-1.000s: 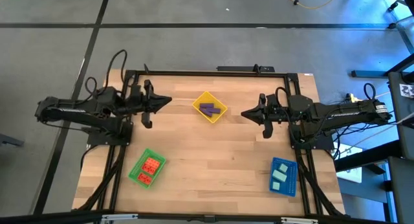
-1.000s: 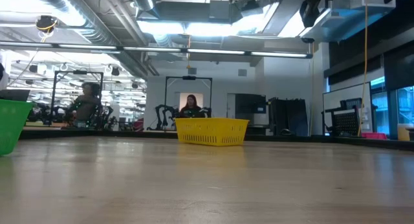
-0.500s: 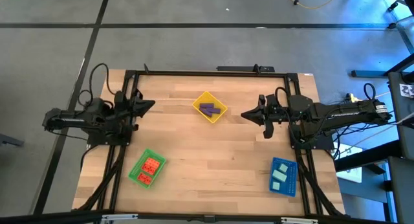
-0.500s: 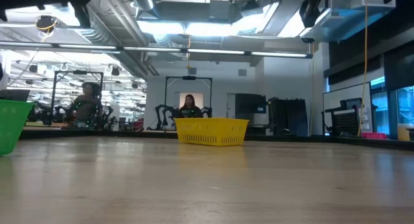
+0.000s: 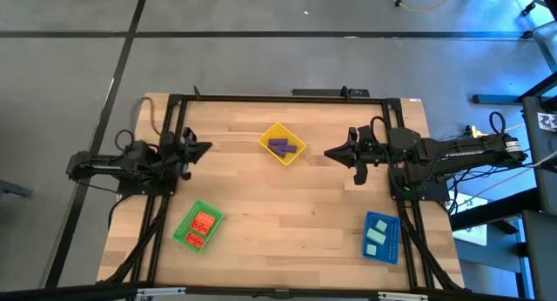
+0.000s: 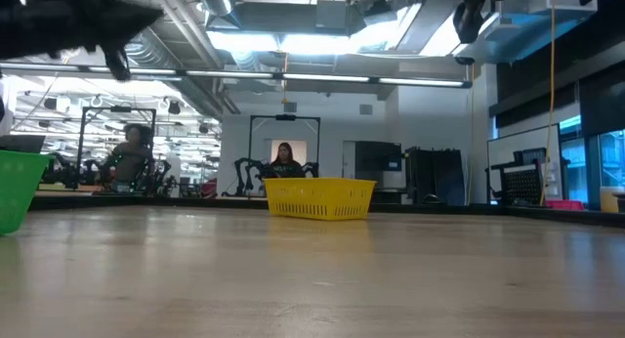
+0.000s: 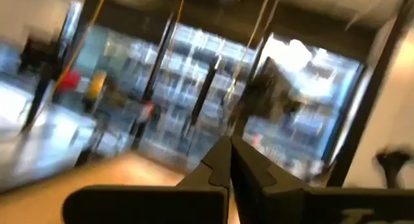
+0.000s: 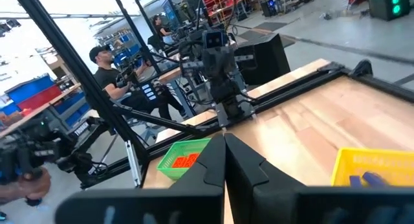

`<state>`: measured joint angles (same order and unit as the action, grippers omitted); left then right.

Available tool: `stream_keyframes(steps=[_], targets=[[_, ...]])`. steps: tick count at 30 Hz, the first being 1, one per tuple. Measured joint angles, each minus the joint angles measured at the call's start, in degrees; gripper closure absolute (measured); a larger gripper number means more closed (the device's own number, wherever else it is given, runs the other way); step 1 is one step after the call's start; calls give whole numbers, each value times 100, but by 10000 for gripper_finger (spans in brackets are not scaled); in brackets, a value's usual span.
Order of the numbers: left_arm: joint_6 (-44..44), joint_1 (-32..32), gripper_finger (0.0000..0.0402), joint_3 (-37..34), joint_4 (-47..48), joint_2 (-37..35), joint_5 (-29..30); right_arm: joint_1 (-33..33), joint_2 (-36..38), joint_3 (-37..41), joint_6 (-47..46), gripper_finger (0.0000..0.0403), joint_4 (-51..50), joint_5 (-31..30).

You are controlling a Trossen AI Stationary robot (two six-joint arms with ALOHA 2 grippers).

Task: Sort & place blocks by color
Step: Return to Home Position

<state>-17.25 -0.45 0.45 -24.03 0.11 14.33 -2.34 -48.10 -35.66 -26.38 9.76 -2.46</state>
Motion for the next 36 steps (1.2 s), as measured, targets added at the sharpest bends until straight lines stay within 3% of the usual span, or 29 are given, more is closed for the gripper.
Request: stream_keyframes(steps=[13,24,36], targets=[[-182,-2,401,-2,1376,4,-825,1,0,0,-243,402,-64,68],[-173,-2,401,-2,1438,4,-634,-1,555,0,-131,402,-603,105],[-171,0,401,-2,1438,4,-632,-1,1511,48,803,402,-964,16]])
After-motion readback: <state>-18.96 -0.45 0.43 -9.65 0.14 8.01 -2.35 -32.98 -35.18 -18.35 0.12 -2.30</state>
